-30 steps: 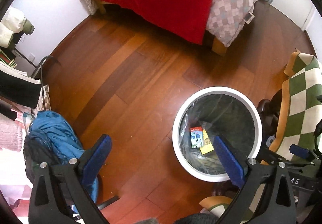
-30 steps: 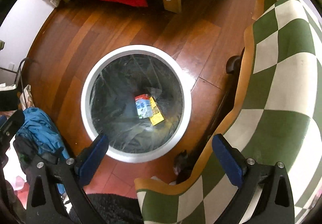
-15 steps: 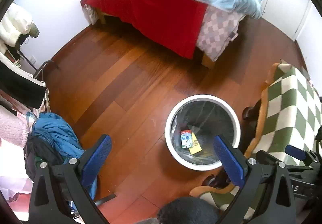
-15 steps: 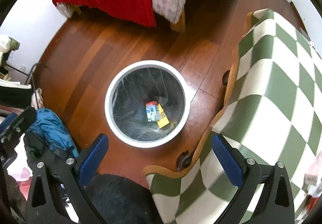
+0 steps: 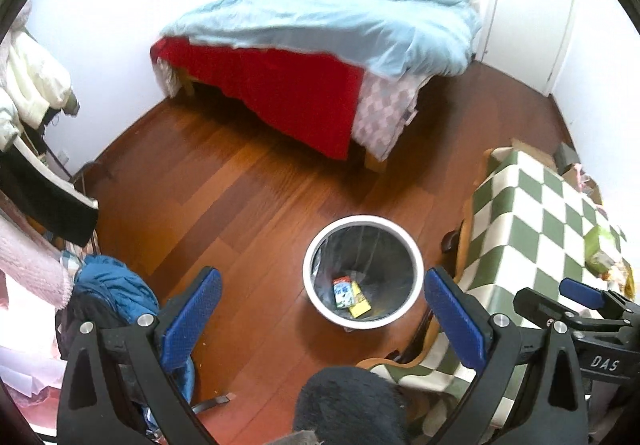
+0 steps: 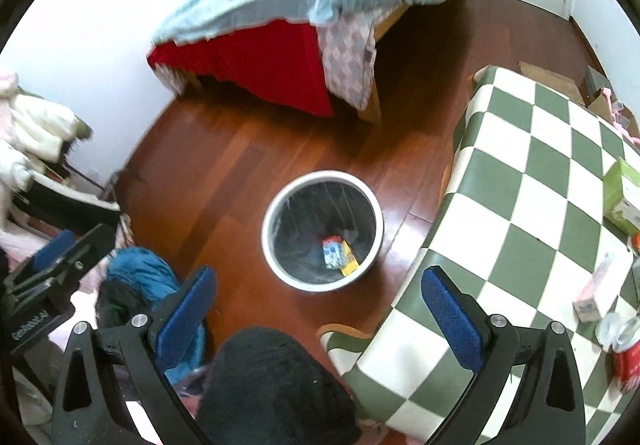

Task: Collect trash
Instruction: 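Withdraw both open grippers from the trash bin, then grasp the red Coca-Cola can with the right gripper while the left gripper grasps the pink box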

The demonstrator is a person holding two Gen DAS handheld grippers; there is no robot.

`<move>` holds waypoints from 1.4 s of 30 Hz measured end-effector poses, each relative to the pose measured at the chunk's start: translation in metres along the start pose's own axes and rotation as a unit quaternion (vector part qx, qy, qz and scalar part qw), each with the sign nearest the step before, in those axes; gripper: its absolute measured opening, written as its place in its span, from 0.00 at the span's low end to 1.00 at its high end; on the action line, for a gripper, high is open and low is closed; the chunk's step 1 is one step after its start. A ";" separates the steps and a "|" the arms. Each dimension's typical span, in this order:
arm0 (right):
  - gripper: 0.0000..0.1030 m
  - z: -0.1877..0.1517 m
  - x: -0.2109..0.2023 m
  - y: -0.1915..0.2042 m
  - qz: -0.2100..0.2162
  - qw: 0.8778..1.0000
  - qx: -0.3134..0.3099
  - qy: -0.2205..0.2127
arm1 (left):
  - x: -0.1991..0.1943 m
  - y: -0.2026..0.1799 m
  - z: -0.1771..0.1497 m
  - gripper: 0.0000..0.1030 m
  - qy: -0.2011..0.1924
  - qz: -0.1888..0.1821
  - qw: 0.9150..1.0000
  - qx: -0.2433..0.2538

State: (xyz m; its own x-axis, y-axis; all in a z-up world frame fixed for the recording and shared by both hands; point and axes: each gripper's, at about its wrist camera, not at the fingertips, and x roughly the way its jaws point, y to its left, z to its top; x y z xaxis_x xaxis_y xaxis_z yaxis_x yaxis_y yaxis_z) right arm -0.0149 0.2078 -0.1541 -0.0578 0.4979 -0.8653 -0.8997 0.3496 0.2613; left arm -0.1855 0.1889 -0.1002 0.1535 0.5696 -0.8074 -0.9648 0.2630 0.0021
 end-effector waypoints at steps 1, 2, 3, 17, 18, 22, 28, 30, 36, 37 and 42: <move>1.00 -0.002 -0.013 -0.004 0.006 1.000 0.006 -0.010 | -0.008 -0.005 0.000 1.00 -0.006 -0.002 1.000 0.003; 1.00 -0.005 -0.025 -0.009 0.012 1.000 0.013 -0.018 | -0.016 -0.009 0.001 1.00 -0.011 -0.002 1.000 0.005; 1.00 -0.007 -0.033 -0.013 0.016 0.999 0.019 -0.023 | -0.023 -0.015 0.001 1.00 -0.015 -0.002 1.000 0.007; 1.00 -0.097 -0.110 -0.236 -0.145 0.979 0.138 0.035 | 0.014 -0.202 -0.056 1.00 0.055 -0.078 0.987 0.127; 1.00 -0.103 -0.109 -0.259 -0.172 0.974 0.135 0.053 | 0.024 -0.223 -0.064 1.00 0.063 -0.074 0.984 0.147; 1.00 -0.112 -0.097 -0.319 -0.222 0.962 0.108 0.116 | 0.053 -0.294 -0.090 1.00 0.088 -0.064 0.970 0.219; 1.00 -0.115 -0.060 -0.370 -0.224 0.952 0.071 0.195 | 0.072 -0.353 -0.111 1.00 0.099 -0.056 0.954 0.278; 1.00 -0.116 -0.048 -0.381 -0.222 0.950 0.062 0.213 | 0.073 -0.361 -0.113 1.00 0.100 -0.054 0.951 0.287; 0.87 -0.118 -0.046 -0.402 -0.187 0.958 0.088 0.201 | 0.075 -0.380 -0.108 1.00 0.099 -0.066 0.945 0.305; 0.87 -0.120 -0.052 -0.410 -0.182 0.958 0.117 0.191 | 0.075 -0.384 -0.105 1.00 0.100 -0.072 0.944 0.306; 0.86 -0.145 -0.092 -0.458 -0.126 0.929 0.330 0.107 | 0.080 -0.412 -0.087 1.00 0.117 -0.116 0.937 0.309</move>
State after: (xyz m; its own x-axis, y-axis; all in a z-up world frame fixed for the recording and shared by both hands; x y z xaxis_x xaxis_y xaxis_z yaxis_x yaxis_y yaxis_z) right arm 0.3395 -0.1135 -0.2565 -0.0293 0.1900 -0.9813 -0.4391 0.8795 0.1834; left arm 0.2059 0.0582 -0.2166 0.2234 0.2738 -0.9355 -0.5924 0.8003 0.0928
